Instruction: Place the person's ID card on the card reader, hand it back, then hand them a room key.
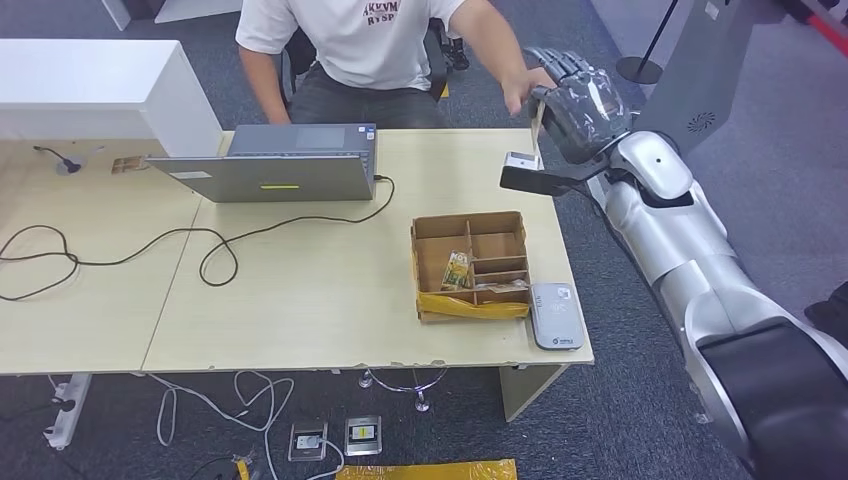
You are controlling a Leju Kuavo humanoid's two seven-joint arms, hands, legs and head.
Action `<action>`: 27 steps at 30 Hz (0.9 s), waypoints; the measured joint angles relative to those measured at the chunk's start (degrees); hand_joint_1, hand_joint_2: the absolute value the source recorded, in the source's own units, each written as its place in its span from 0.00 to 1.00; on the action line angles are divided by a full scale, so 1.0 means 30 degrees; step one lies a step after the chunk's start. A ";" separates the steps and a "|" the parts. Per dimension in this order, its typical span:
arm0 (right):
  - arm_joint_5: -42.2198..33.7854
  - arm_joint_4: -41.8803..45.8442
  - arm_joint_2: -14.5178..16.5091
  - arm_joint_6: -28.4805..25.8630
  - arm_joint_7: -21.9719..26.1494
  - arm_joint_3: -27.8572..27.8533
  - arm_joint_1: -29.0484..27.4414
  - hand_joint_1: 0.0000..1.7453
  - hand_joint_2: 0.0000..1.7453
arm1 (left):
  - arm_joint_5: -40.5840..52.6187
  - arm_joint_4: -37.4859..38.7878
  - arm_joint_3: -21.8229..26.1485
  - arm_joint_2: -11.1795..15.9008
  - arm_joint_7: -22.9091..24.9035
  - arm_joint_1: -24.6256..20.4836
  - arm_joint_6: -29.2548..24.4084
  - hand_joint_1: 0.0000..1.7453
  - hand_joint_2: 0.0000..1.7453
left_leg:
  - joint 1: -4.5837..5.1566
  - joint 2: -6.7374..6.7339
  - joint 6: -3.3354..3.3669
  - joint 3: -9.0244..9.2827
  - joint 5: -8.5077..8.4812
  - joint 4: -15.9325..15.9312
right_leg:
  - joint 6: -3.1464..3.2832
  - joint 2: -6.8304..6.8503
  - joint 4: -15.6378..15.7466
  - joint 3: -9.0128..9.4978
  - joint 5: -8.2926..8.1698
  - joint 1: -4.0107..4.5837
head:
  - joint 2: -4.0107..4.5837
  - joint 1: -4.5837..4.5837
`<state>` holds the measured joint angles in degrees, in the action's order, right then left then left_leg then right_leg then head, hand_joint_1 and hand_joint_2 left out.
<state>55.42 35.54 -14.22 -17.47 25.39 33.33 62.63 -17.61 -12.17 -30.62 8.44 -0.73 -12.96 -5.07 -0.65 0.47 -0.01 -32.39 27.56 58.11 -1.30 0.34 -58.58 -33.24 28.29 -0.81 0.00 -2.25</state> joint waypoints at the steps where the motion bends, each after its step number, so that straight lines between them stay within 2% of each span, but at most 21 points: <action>1: 0.0066 -0.0164 0.0234 -0.0004 -0.0009 0.0044 0.0194 1.00 1.00 | -0.0011 0.0000 -0.0011 0.0000 0.0002 -0.0006 0.0015 0.00 0.00 | 0.0000 -0.0001 0.0000 0.0001 0.0000 0.0000 | 0.0000 -0.0002 0.0000 -0.0001 0.0000 0.0000 | 0.0000 0.0000; 6: 0.0204 -0.1040 0.1253 -0.0140 -0.0055 0.0332 0.0932 1.00 1.00 | 0.0046 0.0000 -0.0166 0.0002 0.0004 -0.0084 0.0151 0.00 0.00 | 0.0000 0.0006 0.0000 0.0002 0.0000 0.0000 | 0.0001 0.0011 0.0004 -0.0007 0.0001 0.0001 | 0.0000 -0.0002; 12: 0.0279 -0.1797 0.1991 -0.0215 -0.0173 0.0599 0.1166 0.99 1.00 | 0.0038 0.0000 -0.0313 -0.0004 0.0091 -0.0171 0.0209 0.00 0.00 | 0.0001 0.0003 0.0000 0.0004 0.0000 0.0000 | 0.0001 0.0002 0.0006 -0.0007 0.0001 0.0001 | 0.0000 -0.0005; 14: 0.0344 -0.1982 0.2166 -0.0215 -0.0257 0.0659 0.1178 0.73 1.00 | 0.0011 0.0000 -0.0319 -0.0013 0.0108 -0.0190 0.0209 0.00 0.00 | 0.0001 0.0002 0.0000 0.0004 0.0000 0.0000 | 0.0001 0.0003 0.0006 -0.0007 0.0001 0.0001 | 0.0000 -0.0004; 16: 0.0379 -0.2172 0.2319 -0.0220 -0.0337 0.0729 0.1187 0.28 1.00 | -0.0023 0.0000 -0.0326 -0.0015 0.0115 -0.0195 0.0209 0.00 0.00 | 0.0000 0.0002 0.0000 0.0006 0.0000 0.0001 | 0.0001 0.0003 0.0006 -0.0007 0.0001 0.0002 | 0.0000 0.0000; 18: 0.0399 -0.2363 0.2445 -0.0237 -0.0461 0.0800 0.1195 0.03 1.00 | -0.0075 0.0000 -0.0341 -0.0015 0.0119 -0.0197 0.0208 0.00 0.00 | 0.0000 0.0002 -0.0001 0.0007 0.0000 0.0001 | 0.0001 0.0002 0.0006 -0.0007 0.0001 0.0003 | 0.0000 0.0000; 19: 0.0408 -0.2453 0.2507 -0.0253 -0.0534 0.0825 0.1199 0.00 1.00 | -0.0100 0.0000 -0.0368 -0.0013 0.0118 -0.0198 0.0206 0.00 0.00 | 0.0000 0.0002 -0.0001 0.0008 0.0000 0.0001 | 0.0001 0.0001 0.0006 -0.0007 0.0001 0.0003 | 0.0000 -0.0002; 27: 0.0424 -0.2906 0.2629 -0.0477 -0.0856 0.0876 0.1203 0.00 1.00 | -0.0162 0.0000 -0.0466 -0.0007 0.0119 -0.0196 0.0188 0.00 0.00 | 0.0000 0.0003 0.0000 0.0008 0.0000 0.0001 | 0.0001 0.0000 0.0005 -0.0007 0.0000 0.0003 | 0.0000 -0.0007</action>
<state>56.70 26.82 -6.34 -18.91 22.82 35.95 66.23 -18.10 -12.17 -32.02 8.41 -0.37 -13.55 -4.50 -0.64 0.48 -0.01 -32.36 27.56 58.11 -1.29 0.34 -58.57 -33.26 28.29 -0.81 0.00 -2.27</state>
